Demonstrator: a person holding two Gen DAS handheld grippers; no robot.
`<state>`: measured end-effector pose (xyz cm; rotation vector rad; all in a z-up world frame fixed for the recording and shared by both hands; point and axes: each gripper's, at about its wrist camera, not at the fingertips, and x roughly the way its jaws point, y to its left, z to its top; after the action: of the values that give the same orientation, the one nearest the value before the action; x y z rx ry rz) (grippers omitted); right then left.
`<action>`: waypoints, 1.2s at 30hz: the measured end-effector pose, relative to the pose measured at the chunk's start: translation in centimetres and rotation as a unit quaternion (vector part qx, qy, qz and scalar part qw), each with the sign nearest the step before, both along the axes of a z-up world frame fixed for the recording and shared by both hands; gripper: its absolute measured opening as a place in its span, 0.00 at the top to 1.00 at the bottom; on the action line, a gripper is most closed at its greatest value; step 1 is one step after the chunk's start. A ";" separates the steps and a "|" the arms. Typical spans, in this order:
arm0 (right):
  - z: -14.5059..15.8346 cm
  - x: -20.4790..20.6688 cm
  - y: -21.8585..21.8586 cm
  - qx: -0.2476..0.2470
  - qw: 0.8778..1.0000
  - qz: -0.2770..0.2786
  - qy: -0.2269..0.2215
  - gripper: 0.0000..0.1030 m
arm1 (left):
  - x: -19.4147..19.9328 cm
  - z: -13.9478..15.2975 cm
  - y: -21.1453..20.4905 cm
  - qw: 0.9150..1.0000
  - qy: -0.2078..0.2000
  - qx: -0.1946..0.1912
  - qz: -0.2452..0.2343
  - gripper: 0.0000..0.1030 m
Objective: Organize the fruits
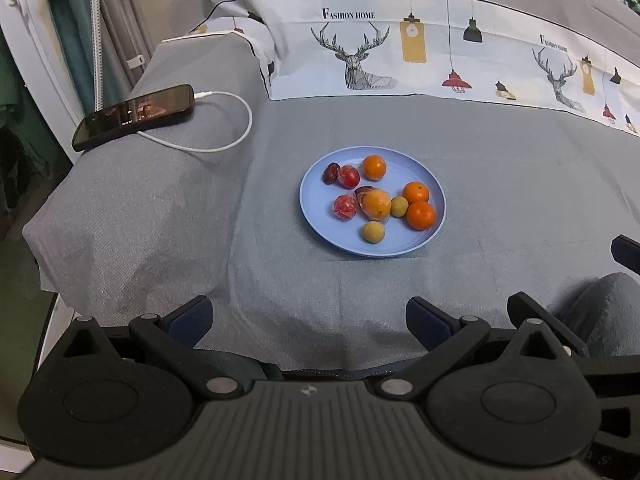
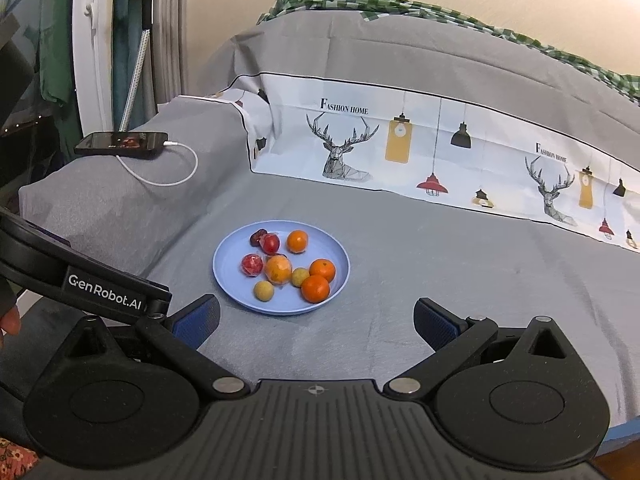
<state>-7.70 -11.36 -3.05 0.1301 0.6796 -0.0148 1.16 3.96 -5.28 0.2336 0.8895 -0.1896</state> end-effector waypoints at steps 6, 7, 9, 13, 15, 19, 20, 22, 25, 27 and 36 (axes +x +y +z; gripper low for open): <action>0.1 -0.1 0.2 -0.002 1.000 -0.002 -0.002 0.01 | -0.2 0.1 -0.3 1.000 -0.013 0.016 -0.006 0.00; 0.1 -0.1 0.2 -0.003 1.000 -0.002 -0.003 0.01 | -0.1 0.1 -0.2 1.000 -0.012 0.015 -0.007 0.00; 0.1 -0.1 0.3 -0.004 1.000 -0.001 -0.002 0.01 | 0.0 0.0 -0.1 1.000 -0.012 0.012 -0.004 0.00; 0.1 0.1 0.4 -0.006 1.000 -0.002 -0.003 0.01 | 0.1 0.1 -0.1 1.000 -0.014 0.010 -0.005 0.00; 0.1 0.1 0.4 -0.006 1.000 -0.002 -0.002 0.01 | 0.0 0.0 -0.1 1.000 -0.014 0.009 -0.007 0.00; 0.0 0.2 0.4 -0.007 1.000 -0.002 0.002 0.01 | 0.1 -0.3 0.0 1.000 -0.007 0.010 -0.007 0.00; -0.1 0.3 0.4 -0.007 1.000 -0.001 0.003 0.01 | 0.2 -0.4 0.0 1.000 -0.006 0.010 -0.006 0.00; -0.1 0.3 0.6 -0.008 1.000 0.000 0.004 0.01 | 0.3 -0.4 0.1 1.000 -0.005 0.010 -0.004 0.00; -0.1 0.5 0.6 -0.010 1.000 0.003 0.004 0.01 | 0.4 -0.4 0.2 1.000 -0.005 0.011 -0.002 0.00; -0.2 0.5 0.7 -0.010 1.000 0.004 0.005 0.01 | 0.5 -0.5 0.1 1.000 -0.006 0.013 -0.002 0.00; -0.3 0.7 0.7 -0.011 1.000 0.003 0.007 0.01 | 0.5 -0.7 0.0 1.000 -0.003 0.021 -0.004 0.00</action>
<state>-7.03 -10.64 -3.33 0.1070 0.6939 -0.0164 1.68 3.94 -6.02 0.2769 0.8871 -0.1774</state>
